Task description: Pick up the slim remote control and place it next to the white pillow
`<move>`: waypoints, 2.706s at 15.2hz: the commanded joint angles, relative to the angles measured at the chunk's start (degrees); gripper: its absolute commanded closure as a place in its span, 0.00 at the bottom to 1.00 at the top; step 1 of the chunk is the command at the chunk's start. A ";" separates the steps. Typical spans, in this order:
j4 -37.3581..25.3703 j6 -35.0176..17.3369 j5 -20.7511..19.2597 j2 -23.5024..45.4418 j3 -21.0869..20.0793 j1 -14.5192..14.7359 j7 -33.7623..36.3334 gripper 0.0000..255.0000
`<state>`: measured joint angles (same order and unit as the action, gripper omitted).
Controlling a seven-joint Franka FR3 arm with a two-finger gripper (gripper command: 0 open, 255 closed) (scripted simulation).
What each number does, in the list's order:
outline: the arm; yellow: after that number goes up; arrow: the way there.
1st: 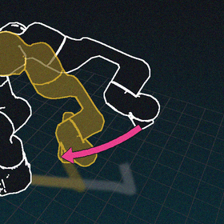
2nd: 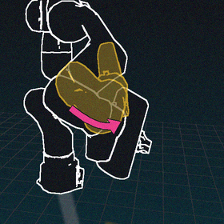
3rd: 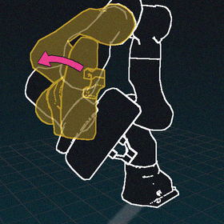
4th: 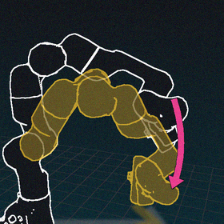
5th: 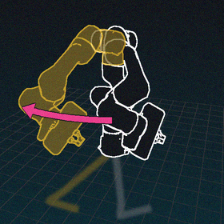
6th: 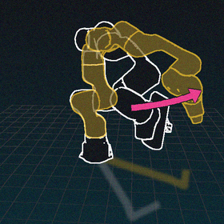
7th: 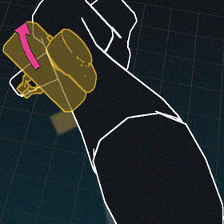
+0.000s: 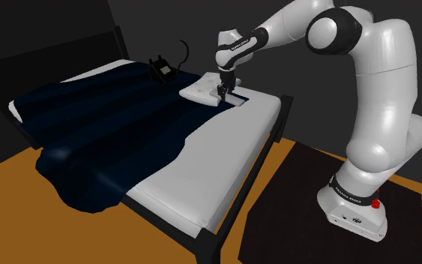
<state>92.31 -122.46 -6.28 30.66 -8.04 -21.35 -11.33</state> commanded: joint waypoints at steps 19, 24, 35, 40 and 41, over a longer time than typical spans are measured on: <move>-21.52 4.86 0.64 16.24 2.82 -8.43 -12.63 1.00; -20.89 2.32 0.48 18.15 2.95 -8.39 -12.50 1.00; -21.07 -2.59 0.13 23.25 3.28 -8.21 -12.24 1.00; -21.82 -4.51 -0.02 25.92 3.43 -8.10 -12.15 1.00; -22.03 -4.87 -0.05 26.49 3.47 -8.08 -12.14 1.00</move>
<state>70.85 -127.08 -6.30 56.38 -4.60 -29.45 -23.45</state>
